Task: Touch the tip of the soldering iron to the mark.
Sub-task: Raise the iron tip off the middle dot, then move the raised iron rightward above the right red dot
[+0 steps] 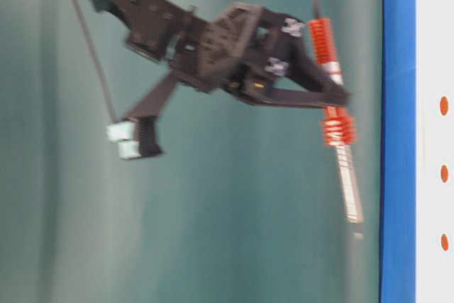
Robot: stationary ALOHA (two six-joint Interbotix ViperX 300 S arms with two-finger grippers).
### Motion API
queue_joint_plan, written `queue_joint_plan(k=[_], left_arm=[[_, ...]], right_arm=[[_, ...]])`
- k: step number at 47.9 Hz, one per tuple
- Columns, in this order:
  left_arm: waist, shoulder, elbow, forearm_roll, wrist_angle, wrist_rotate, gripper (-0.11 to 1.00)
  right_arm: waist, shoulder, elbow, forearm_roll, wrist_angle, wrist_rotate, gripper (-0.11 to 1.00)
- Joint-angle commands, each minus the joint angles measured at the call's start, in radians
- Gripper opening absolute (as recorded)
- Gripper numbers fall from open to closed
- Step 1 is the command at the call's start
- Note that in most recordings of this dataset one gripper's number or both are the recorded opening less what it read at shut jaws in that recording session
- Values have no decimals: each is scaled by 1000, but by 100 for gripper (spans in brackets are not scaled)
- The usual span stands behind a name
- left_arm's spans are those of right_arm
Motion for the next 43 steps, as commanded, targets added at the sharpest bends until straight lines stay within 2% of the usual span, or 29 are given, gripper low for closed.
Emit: queue_joint_plan(k=[1, 24, 43], left_arm=[[-2, 0, -14, 2, -9, -2, 0], [-2, -2, -14, 2, -8, -2, 0], [-2, 0, -14, 2, -9, -2, 0]], right_arm=[[2, -60, -35, -5, 20, 0, 6], [5, -87, -26, -6, 49, 2, 6], [6, -199, 106, -5, 61, 15, 6]])
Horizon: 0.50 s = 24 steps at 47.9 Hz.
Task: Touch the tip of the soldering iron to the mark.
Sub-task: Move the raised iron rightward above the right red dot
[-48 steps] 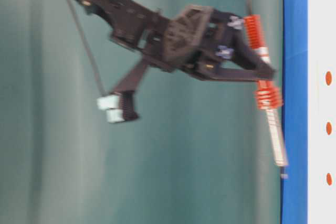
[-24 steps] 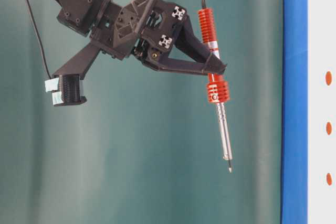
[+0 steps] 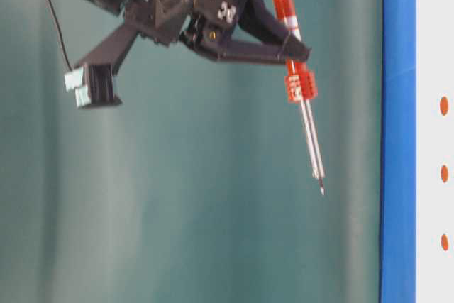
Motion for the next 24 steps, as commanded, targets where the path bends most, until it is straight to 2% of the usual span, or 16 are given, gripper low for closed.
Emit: queue_joint_plan(k=[1, 13, 24], left_arm=[[0, 3, -14, 3, -9, -2, 0], [0, 5, -14, 3, -9, -3, 0], [0, 5, -14, 3, -9, -3, 0]], right_arm=[[0, -48, 9, 0, -2, 2, 6], [5, -94, 61, 3, 2, 3, 6], [5, -95, 63, 5, -3, 3, 6]])
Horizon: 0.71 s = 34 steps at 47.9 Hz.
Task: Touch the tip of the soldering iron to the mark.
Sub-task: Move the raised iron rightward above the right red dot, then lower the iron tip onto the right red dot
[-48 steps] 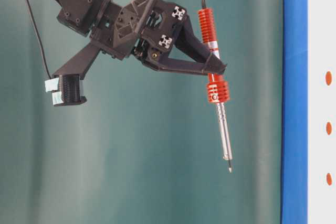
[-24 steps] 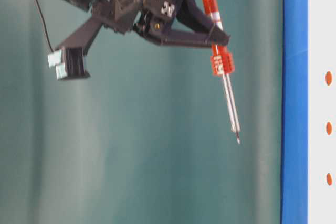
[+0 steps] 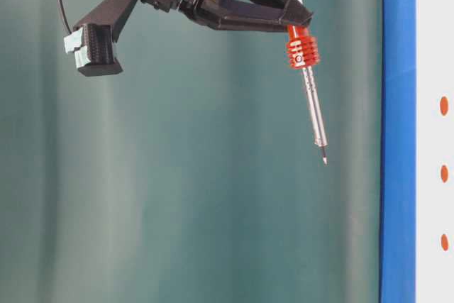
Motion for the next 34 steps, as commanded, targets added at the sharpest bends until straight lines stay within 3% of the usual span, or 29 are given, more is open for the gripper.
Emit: queue_joint_plan(k=[1, 34], left_arm=[[-2, 3, -14, 3, -11, 0, 0], [-2, 5, -14, 3, -11, -2, 0]], right_arm=[[3, -21, -14, 2, -6, 2, 6], [6, 31, 6, 9, -23, 6, 6]])
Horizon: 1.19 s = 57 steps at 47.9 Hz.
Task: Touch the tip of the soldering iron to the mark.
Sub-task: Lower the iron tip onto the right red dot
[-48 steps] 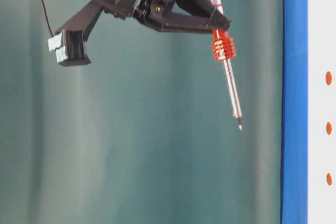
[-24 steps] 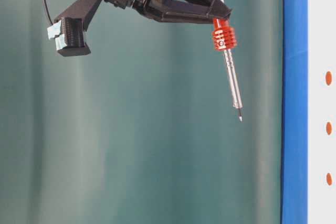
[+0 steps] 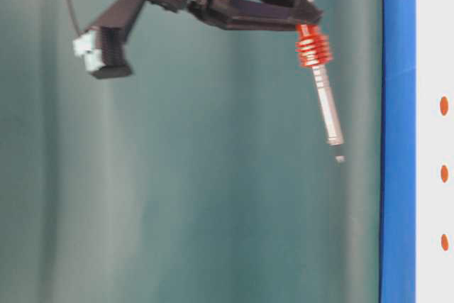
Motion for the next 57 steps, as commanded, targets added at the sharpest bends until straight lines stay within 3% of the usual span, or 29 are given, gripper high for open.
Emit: queue_joint_plan(k=[1, 29, 57], left_arm=[[0, 5, -14, 2, -11, -2, 0], [-3, 5, -15, 2, -11, -3, 0], [-3, 5, -15, 2, -11, -2, 0]], right_arm=[[3, 6, -5, 2, -17, 2, 6], [-17, 195, 17, 2, -150, 2, 6], [-26, 207, 17, 2, -149, 2, 6]])
